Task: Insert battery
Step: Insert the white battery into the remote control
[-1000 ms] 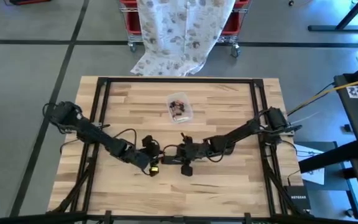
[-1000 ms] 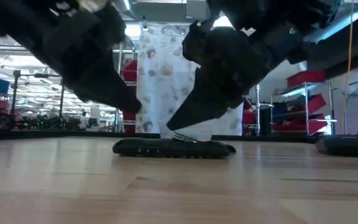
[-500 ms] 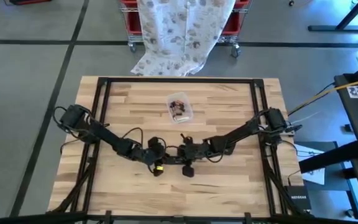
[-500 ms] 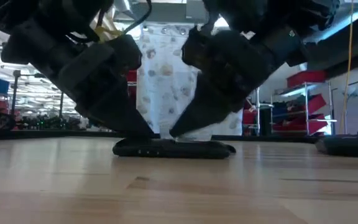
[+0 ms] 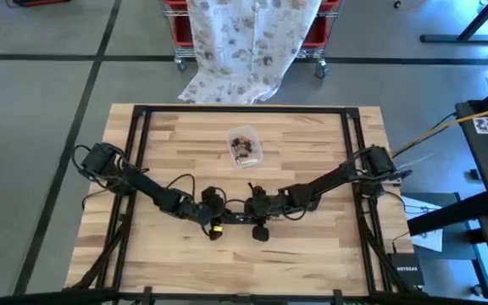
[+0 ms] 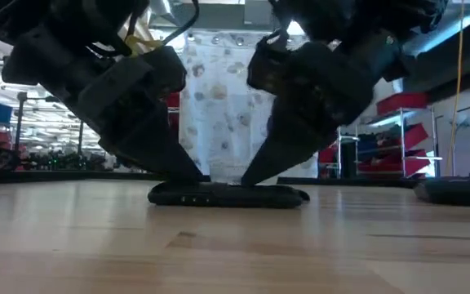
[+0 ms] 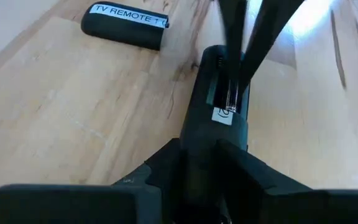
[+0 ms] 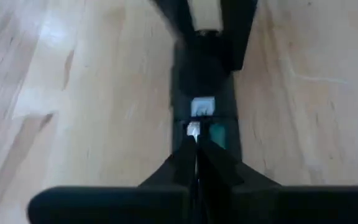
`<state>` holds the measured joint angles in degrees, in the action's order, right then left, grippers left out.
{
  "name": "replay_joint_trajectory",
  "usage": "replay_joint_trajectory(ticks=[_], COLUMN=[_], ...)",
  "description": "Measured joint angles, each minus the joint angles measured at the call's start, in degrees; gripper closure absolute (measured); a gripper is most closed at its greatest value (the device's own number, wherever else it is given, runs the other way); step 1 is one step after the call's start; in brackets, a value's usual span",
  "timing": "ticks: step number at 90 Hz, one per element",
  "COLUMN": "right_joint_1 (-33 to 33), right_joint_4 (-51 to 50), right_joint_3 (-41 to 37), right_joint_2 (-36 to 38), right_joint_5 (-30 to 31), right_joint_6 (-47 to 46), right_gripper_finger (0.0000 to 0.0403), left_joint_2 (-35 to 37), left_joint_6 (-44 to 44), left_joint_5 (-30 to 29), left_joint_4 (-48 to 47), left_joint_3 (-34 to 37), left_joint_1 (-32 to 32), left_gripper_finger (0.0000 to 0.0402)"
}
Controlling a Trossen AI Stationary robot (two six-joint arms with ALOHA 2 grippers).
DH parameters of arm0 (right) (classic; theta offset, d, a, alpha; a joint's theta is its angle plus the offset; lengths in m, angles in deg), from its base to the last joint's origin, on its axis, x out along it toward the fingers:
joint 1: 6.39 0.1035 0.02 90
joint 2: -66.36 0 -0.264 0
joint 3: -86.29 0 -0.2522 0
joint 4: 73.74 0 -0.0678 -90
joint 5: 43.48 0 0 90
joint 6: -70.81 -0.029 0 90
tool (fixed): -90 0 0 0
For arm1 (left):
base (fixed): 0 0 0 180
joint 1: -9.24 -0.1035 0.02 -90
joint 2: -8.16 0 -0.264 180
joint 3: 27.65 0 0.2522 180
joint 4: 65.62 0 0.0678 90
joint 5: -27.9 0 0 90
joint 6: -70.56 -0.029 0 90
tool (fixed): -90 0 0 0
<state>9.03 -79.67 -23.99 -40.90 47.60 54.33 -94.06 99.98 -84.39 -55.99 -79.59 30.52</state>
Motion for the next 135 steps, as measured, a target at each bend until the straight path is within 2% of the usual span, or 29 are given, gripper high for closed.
replay_joint_trajectory(ticks=[8, 18, 23, 30, 36, 49, 65, 93, 135], right_joint_1=[-0.16, -1.51, -3.72, -8.66, -13.84, -24.99, -33.16, -34.88, -34.05], right_joint_4=[-0.64, -4.34, -6.78, -11.93, -16.52, -25.21, -37.90, -53.95, -52.86], right_joint_3=[0.18, 0.28, 0.31, 2.06, 4.81, 12.01, 22.34, 36.17, 37.94], right_joint_2=[5.49, 11.43, 13.63, 15.86, 15.67, 10.61, 1.16, -13.88, -19.26], right_joint_5=[2.62, 11.95, 14.83, 15.28, 12.74, 1.43, -6.16, -12.42, -10.72], right_joint_6=[3.31, 6.41, 7.84, 11.00, 13.85, 22.14, 38.37, 54.38, 53.81], right_gripper_finger=[0.0403, 0.0399, 0.0391, 0.0375, 0.0357, 0.0319, 0.0290, 0.0274, 0.0273], left_joint_2=[0.00, 0.00, 0.00, 0.00, 0.00, -0.02, -0.02, -0.02, -0.04], left_joint_6=[0.10, 0.13, 0.13, 0.05, -0.44, -2.36, -2.64, -2.89, -2.85], left_joint_5=[0.01, 0.03, 0.04, 0.03, -0.03, 0.38, 1.39, 2.70, 2.59], left_joint_4=[-0.02, -0.06, -0.08, -0.08, -0.04, 0.05, -0.33, -0.36, -0.22], left_joint_3=[0.01, 0.04, 0.04, 0.06, 0.06, 0.08, 0.06, 0.23, 0.25], left_joint_1=[0.00, 0.00, 0.00, 0.00, 0.00, 0.00, -0.40, -1.57, -1.51], left_gripper_finger=[0.0315, 0.0315, 0.0315, 0.0315, 0.0315, 0.0315, 0.0315, 0.0315, 0.0315])
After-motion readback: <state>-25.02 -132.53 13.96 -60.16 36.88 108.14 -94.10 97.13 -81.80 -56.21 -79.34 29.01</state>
